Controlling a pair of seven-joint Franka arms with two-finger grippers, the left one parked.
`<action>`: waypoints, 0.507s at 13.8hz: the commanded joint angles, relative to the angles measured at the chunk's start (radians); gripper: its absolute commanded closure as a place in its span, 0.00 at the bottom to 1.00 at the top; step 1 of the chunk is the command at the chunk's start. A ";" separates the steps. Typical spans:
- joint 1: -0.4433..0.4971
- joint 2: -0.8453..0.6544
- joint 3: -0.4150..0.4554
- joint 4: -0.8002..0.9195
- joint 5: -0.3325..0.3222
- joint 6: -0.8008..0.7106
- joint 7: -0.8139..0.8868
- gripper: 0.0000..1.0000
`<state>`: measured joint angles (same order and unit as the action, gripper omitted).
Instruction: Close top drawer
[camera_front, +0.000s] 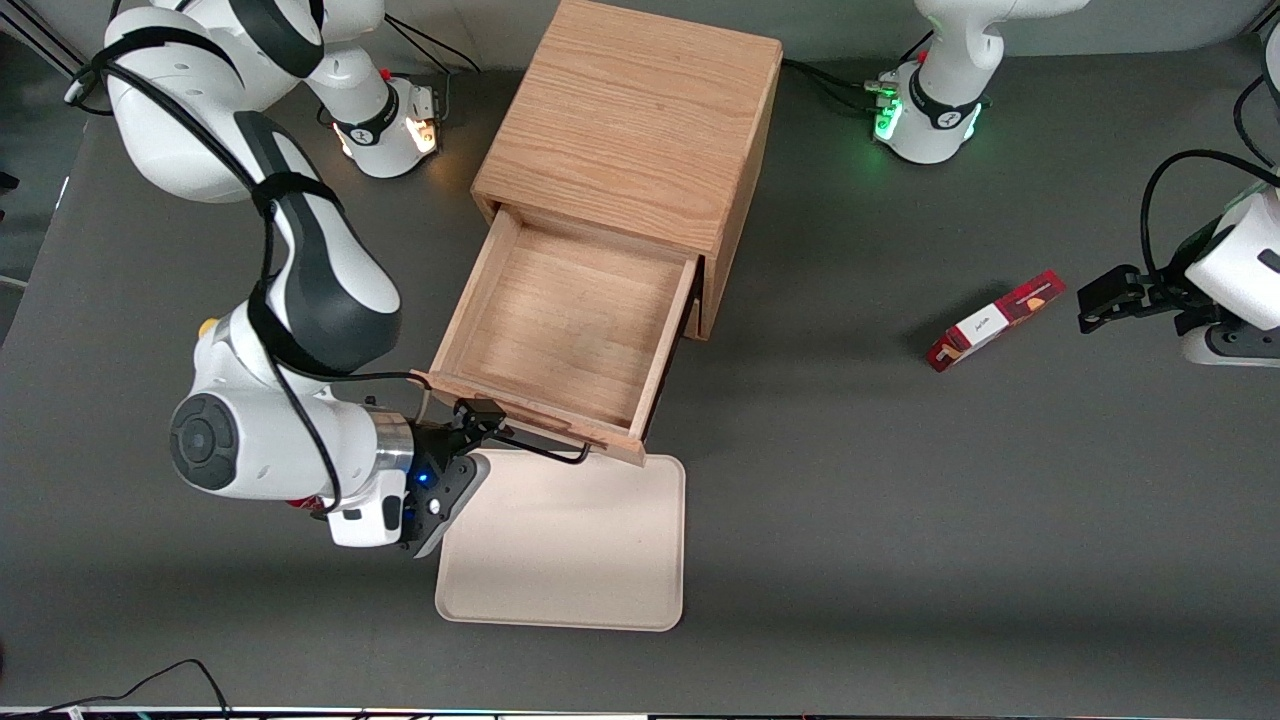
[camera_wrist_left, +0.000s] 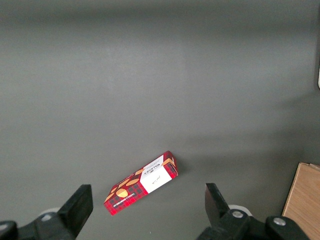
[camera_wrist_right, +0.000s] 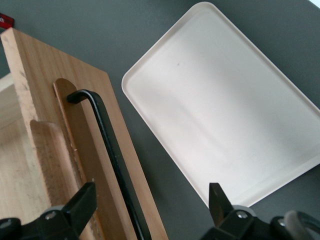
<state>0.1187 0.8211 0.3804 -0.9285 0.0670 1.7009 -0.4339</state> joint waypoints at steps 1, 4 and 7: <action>0.012 0.010 -0.008 0.007 -0.022 -0.015 -0.019 0.00; 0.013 0.010 -0.008 -0.016 -0.044 -0.003 -0.020 0.00; 0.013 0.010 -0.008 -0.036 -0.052 0.022 -0.020 0.00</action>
<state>0.1248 0.8350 0.3782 -0.9475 0.0332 1.7008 -0.4341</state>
